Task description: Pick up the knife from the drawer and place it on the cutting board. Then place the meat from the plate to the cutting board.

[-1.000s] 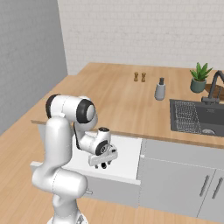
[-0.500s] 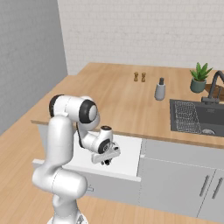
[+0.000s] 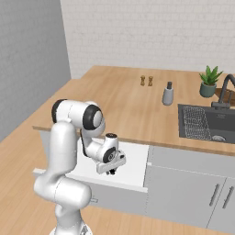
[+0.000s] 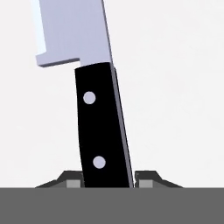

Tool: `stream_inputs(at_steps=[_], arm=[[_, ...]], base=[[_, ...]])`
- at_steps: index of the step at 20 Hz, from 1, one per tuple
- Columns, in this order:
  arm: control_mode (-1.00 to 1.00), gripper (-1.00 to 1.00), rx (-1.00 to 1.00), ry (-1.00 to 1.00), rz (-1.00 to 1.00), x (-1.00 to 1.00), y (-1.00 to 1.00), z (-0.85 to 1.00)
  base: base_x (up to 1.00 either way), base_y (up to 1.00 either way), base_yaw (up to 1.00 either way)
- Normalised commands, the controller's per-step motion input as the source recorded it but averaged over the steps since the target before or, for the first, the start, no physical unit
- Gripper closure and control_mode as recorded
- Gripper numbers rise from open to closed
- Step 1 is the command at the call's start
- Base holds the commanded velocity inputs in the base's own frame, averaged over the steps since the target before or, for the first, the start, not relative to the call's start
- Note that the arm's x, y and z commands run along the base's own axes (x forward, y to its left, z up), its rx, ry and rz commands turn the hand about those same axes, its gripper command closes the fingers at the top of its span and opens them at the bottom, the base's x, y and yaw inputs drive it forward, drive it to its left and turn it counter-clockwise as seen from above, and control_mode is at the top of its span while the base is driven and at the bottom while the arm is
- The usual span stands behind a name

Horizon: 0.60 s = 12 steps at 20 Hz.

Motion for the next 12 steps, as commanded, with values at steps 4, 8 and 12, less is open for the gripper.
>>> stream_inputs(at_steps=[4,8,12], arm=[[-1.00,1.00,0.00,0.00,0.18,-0.70,0.00,-0.24],[-1.00,1.00,0.00,0.00,0.20,-0.83,0.01,-0.09],[-1.00,1.00,0.00,0.00,0.17,-0.66,0.08,0.12]], base=[[0.00,0.00,0.00],[0.00,0.00,0.00],[0.00,0.00,0.00]])
